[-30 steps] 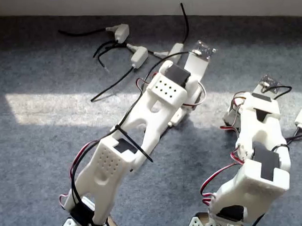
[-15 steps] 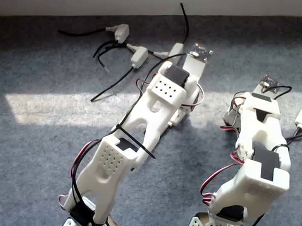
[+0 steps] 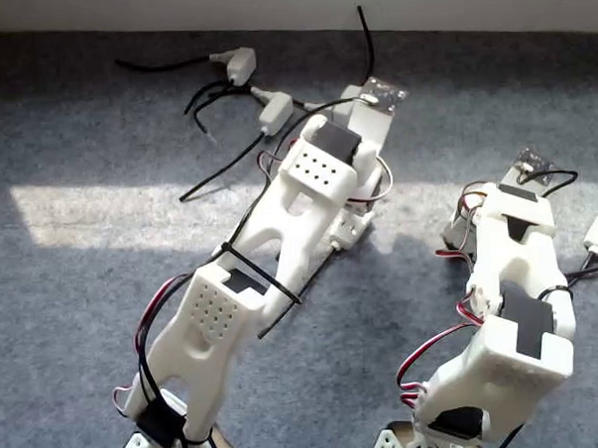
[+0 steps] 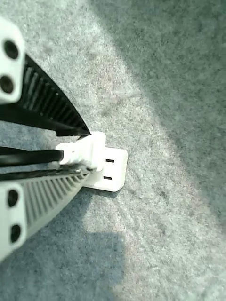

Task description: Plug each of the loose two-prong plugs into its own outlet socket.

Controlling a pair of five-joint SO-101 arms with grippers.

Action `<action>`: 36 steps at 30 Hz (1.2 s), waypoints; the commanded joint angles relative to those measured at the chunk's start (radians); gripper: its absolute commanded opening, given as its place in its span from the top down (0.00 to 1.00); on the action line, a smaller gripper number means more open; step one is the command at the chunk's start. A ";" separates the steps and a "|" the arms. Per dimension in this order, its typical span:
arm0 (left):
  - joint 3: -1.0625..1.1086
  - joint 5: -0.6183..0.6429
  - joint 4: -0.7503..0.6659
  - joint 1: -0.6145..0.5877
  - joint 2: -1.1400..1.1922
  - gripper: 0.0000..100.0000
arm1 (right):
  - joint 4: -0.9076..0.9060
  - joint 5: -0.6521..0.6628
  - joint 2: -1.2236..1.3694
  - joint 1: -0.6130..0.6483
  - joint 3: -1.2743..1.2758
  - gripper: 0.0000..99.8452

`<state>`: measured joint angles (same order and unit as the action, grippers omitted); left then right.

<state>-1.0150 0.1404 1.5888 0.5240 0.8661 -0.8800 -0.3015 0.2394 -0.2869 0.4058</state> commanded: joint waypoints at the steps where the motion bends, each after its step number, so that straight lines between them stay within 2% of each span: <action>1: -0.038 0.003 -0.014 0.045 -0.019 0.99 | 0.007 -0.015 0.007 -0.012 -0.030 0.99; 7: -0.070 0.003 -0.012 0.067 -0.015 0.99 | 0.007 -0.015 0.007 -0.012 -0.030 0.99; 15: -0.068 -0.003 -0.012 0.028 -0.013 0.99 | 0.007 -0.015 0.007 -0.012 -0.030 0.99; 18: -0.068 -0.057 -0.012 0.027 -0.012 0.99 | 0.007 -0.015 0.007 -0.012 -0.030 0.99; 36: -0.074 -0.057 -0.046 0.031 0.051 0.99 | 0.007 -0.015 0.007 -0.013 -0.030 0.99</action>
<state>-1.0533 0.0928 1.5766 0.5700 0.8938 -0.8800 -0.3015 0.2394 -0.2900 0.4058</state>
